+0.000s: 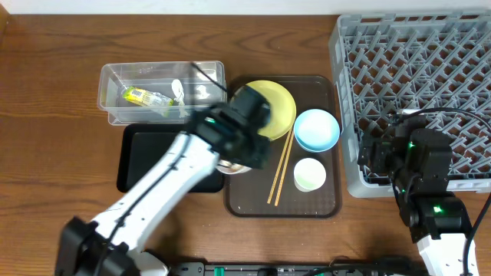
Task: Sort waste into correct bins and load items into the dishwasher rack
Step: 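Tip the rice bowl over the black tray to dump the rice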
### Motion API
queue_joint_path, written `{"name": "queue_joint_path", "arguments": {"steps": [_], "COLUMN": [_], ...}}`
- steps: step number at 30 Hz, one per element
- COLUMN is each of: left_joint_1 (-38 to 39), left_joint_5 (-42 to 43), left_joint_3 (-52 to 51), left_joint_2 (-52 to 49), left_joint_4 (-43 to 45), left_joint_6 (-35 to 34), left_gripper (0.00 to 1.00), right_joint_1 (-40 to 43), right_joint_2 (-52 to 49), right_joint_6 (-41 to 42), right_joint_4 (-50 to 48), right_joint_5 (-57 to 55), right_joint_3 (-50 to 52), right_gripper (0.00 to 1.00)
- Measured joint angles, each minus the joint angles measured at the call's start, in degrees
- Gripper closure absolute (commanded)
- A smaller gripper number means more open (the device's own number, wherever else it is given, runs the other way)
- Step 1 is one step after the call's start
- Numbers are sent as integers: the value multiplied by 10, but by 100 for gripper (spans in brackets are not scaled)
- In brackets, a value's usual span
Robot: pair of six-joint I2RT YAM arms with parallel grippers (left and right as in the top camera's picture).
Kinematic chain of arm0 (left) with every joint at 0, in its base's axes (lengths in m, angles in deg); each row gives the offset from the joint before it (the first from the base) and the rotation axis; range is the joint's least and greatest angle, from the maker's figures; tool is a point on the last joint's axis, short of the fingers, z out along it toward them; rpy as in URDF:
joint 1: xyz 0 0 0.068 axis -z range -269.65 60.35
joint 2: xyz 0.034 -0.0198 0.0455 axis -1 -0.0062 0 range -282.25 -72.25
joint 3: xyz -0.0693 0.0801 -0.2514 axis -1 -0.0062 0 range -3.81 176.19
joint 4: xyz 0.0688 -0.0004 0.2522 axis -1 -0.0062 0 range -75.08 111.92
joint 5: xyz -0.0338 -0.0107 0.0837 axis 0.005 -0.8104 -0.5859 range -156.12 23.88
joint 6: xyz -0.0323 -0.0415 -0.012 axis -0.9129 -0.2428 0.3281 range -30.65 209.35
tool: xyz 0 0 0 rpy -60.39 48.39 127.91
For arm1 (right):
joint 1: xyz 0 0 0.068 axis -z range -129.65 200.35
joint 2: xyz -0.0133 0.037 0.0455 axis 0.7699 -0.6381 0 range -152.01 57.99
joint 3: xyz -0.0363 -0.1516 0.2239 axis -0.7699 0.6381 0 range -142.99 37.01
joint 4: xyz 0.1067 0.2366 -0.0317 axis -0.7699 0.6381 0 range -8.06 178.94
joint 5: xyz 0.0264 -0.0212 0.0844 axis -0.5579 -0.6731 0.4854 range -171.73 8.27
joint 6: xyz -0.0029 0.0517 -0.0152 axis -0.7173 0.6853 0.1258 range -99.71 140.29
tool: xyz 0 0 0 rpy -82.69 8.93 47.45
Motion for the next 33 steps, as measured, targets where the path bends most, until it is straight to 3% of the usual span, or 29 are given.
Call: {"name": "queue_joint_path", "arguments": {"steps": [7,20,26,33], "left_joint_1": [-146,-414,-489,-537], "left_joint_5": [163,490,594,673], "left_joint_3": [-33,-200,-217,-217], "left_joint_2": [4,-9,-61,-115], "left_joint_4": [-27,-24,-23,-22], "left_joint_6": [117,325,332,251], "left_gripper": [94,94,94,94], "right_joint_1": [0,0,0,0], "right_joint_2": [0,0,0,0], "right_joint_6": [0,0,0,0], "right_joint_4": [0,0,0,1], "right_joint_5": [0,0,0,0], "right_joint_3": [0,0,0,0], "right_gripper": [1,1,1,1]}}
